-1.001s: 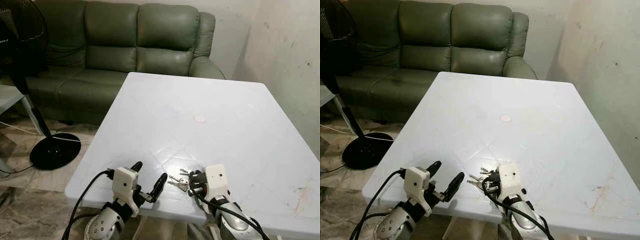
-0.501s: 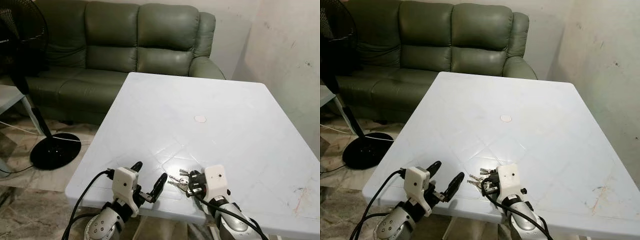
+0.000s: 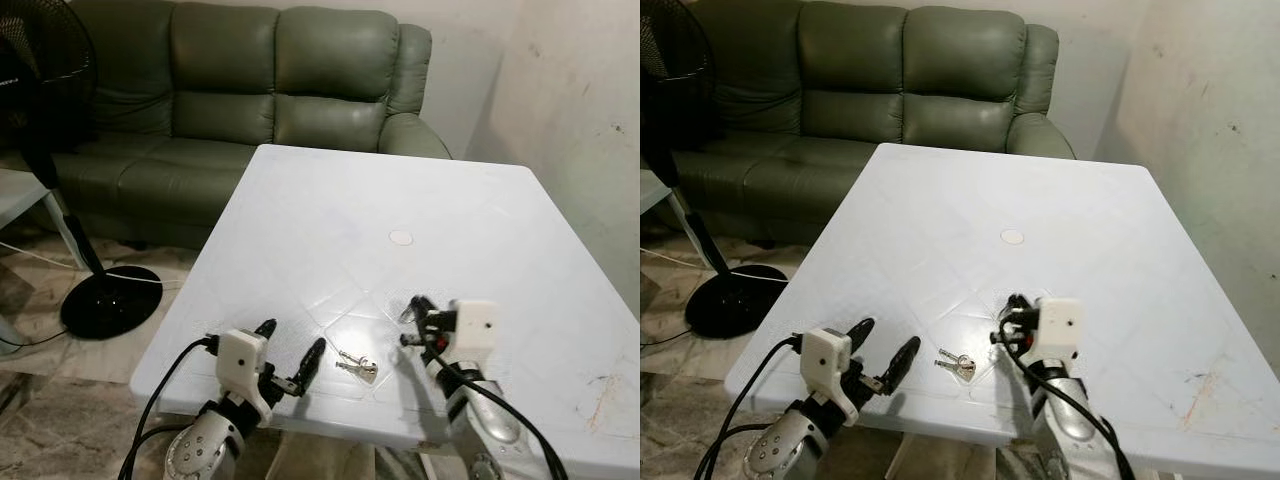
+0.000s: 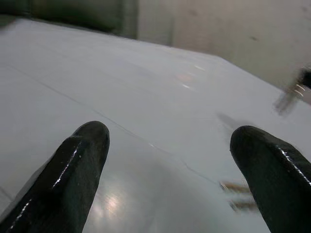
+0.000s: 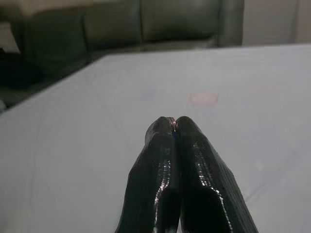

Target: Hang keys on a hook

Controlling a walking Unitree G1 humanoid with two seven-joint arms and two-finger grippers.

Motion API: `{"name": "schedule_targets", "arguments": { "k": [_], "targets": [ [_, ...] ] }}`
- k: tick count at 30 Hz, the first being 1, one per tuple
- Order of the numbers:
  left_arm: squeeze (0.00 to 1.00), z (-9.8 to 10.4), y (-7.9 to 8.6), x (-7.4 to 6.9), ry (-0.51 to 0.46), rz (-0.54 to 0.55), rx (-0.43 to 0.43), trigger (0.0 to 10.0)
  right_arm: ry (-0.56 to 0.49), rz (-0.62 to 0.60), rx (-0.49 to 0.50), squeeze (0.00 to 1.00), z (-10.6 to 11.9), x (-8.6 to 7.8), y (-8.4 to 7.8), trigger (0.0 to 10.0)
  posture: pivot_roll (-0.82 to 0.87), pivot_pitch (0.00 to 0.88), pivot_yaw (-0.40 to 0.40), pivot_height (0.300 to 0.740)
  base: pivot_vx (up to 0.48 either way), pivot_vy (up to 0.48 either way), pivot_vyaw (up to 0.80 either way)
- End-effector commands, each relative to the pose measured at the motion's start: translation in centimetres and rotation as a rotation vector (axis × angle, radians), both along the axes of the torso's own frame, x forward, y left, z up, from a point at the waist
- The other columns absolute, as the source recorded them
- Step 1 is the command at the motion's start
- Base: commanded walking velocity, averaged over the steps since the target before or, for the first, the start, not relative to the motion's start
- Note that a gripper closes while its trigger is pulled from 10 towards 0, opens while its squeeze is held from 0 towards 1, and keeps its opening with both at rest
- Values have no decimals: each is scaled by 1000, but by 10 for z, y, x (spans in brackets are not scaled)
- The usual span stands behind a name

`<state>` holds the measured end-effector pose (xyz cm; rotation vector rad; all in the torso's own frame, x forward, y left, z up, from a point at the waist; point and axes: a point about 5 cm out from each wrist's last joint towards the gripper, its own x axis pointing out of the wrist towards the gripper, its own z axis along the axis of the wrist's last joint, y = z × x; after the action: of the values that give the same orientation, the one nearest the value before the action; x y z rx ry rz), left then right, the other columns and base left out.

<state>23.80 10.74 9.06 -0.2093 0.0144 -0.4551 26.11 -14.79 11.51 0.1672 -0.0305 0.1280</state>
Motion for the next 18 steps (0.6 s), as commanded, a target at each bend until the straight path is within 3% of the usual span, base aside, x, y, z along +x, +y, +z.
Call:
{"name": "schedule_targets", "arguments": {
  "k": [1,2,8,12,18],
  "targets": [
    [0,12,4,6,-40,30,-19,10000,-43,-11,3,0,10,3,-5,3882,43,12,-56,740,0,0,0],
    [0,17,7,9,-58,51,-33,10000,-48,-19,5,0,10,4,-7,10000,42,12,-55,740,0,0,0],
    [0,27,20,17,-88,154,-37,10000,-74,-35,-29,0,7,1,-12,10000,41,0,-53,740,0,0,0],
    [0,30,38,25,-110,264,-3,10000,-88,-67,-76,0,3,-2,-17,10000,37,0,-47,740,0,0,0],
    [0,33,55,37,-124,354,18,10000,1,-100,-103,0,-9,2,-20,10000,33,0,-46,740,0,0,-119]
  ]
}}
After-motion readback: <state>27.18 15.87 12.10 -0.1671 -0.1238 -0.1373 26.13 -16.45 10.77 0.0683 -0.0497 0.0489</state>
